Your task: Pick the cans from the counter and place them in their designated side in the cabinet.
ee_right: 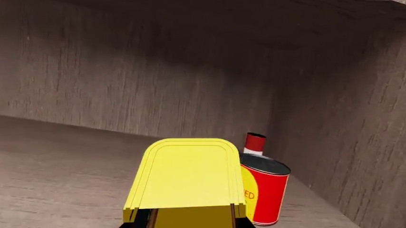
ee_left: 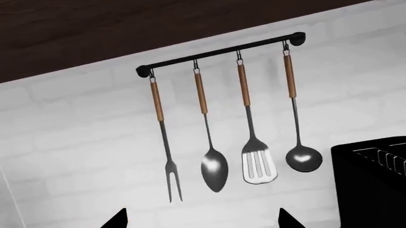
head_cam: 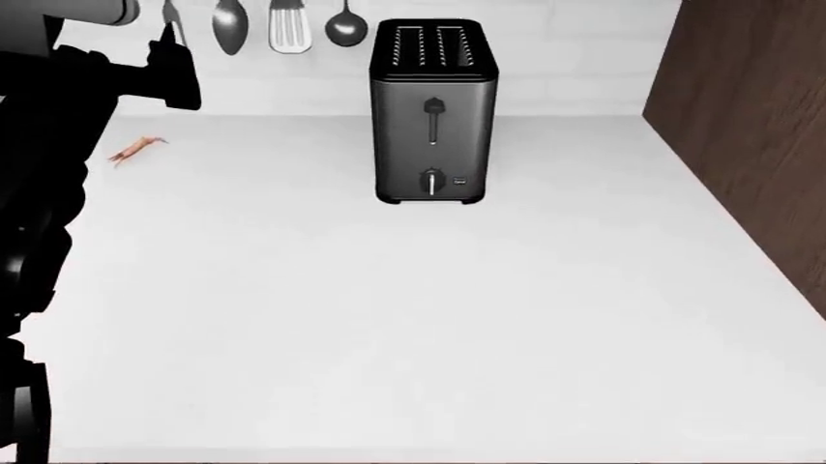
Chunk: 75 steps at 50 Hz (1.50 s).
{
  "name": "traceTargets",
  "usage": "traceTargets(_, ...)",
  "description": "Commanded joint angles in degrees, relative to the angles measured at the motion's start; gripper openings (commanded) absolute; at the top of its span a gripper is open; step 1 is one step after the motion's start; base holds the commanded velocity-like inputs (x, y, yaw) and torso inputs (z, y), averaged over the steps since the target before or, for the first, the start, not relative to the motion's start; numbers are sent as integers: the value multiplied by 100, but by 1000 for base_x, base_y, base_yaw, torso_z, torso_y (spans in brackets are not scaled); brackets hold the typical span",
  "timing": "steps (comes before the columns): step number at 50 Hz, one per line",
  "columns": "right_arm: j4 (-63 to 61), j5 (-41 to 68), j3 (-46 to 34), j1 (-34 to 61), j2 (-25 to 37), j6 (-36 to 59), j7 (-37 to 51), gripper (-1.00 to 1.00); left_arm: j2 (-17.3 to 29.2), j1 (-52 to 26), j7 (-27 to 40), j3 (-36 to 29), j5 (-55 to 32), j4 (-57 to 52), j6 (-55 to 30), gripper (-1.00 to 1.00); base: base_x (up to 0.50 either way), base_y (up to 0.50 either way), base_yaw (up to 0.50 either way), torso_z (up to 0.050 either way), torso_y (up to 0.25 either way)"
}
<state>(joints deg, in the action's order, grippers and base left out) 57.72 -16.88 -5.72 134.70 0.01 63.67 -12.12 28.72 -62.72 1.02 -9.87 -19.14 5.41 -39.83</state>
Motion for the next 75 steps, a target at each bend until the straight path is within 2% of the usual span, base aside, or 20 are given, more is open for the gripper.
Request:
traceTargets(1, -25, -44, -41, 30, 0, -24, -181, -100, 1, 2, 16, -1, -5, 0, 8, 100, 219, 0, 0, 0, 0)
traceTargets(52, -25, -44, -41, 30, 0, -24, -181, -100, 30, -1, 17, -51, -23, 6, 55, 100, 215, 0, 0, 0, 1)
traceTargets(75, -25, -44, -41, 30, 0, -24, -181, -100, 48, -8, 31, -88, -17, 3, 48, 100, 0, 0, 0, 0, 0)
